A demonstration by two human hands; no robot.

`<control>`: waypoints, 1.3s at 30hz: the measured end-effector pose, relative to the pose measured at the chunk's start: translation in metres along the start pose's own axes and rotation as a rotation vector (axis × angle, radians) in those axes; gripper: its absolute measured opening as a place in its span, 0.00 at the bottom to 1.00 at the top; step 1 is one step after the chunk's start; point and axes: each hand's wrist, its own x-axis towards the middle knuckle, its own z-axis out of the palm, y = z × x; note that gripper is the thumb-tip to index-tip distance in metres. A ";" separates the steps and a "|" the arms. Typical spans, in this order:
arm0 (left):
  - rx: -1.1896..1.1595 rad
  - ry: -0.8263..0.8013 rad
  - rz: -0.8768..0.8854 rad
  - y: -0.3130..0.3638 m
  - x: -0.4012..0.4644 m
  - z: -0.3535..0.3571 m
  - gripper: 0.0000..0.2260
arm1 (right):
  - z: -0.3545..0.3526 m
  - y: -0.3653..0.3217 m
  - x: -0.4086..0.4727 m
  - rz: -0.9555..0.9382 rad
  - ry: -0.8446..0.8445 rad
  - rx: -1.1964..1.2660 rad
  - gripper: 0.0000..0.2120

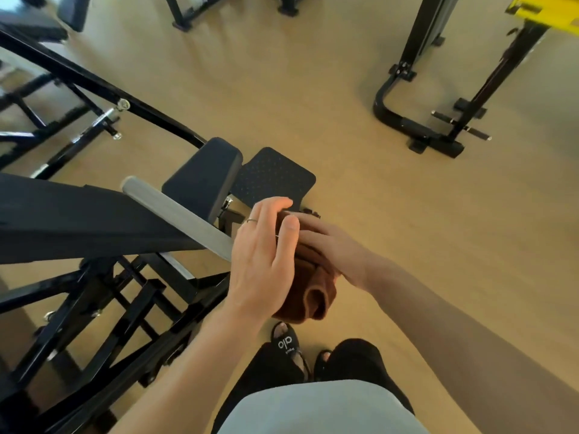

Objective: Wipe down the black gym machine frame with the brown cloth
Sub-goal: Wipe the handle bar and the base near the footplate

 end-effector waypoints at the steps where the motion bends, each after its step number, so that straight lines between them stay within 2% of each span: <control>1: -0.016 0.023 -0.019 0.000 0.000 0.002 0.26 | 0.000 0.001 -0.002 0.025 -0.031 0.045 0.17; 3: -0.077 0.071 -0.075 0.001 0.002 0.005 0.23 | 0.002 -0.001 -0.005 0.006 -0.059 0.052 0.16; 6: -0.112 0.136 -0.136 0.004 0.004 0.007 0.18 | 0.007 0.001 -0.008 -0.127 -0.030 -0.049 0.15; 10: -0.056 0.219 -0.147 0.008 0.005 0.012 0.20 | 0.002 0.016 0.006 -0.188 -0.069 -0.107 0.16; 14: 0.077 0.324 -0.218 0.020 0.004 0.020 0.21 | -0.019 0.045 0.048 -0.098 -0.153 -0.082 0.14; 18: 0.285 0.508 -0.290 0.041 0.003 0.034 0.21 | -0.036 0.067 0.080 -0.082 -0.176 -0.138 0.15; 22: 0.163 0.696 -0.409 0.043 0.002 0.042 0.20 | -0.038 0.063 0.087 -0.049 -0.176 -0.224 0.13; 25: 0.129 0.769 -0.392 0.042 0.003 0.043 0.20 | -0.028 0.038 0.050 -0.137 -0.242 -0.180 0.14; 28: 0.028 0.805 -0.350 0.041 0.001 0.043 0.20 | -0.019 0.024 0.008 -0.328 -0.280 -0.148 0.18; 32: 0.002 0.819 -0.355 0.037 0.000 0.043 0.20 | -0.021 0.035 0.021 -0.424 -0.305 -0.171 0.16; 35: 0.023 0.797 -0.386 0.038 0.001 0.042 0.20 | -0.041 0.058 0.062 -0.285 -0.322 -0.164 0.14; 39: 0.051 0.747 -0.416 0.037 0.003 0.045 0.21 | -0.053 0.089 0.105 0.012 -0.198 -0.234 0.17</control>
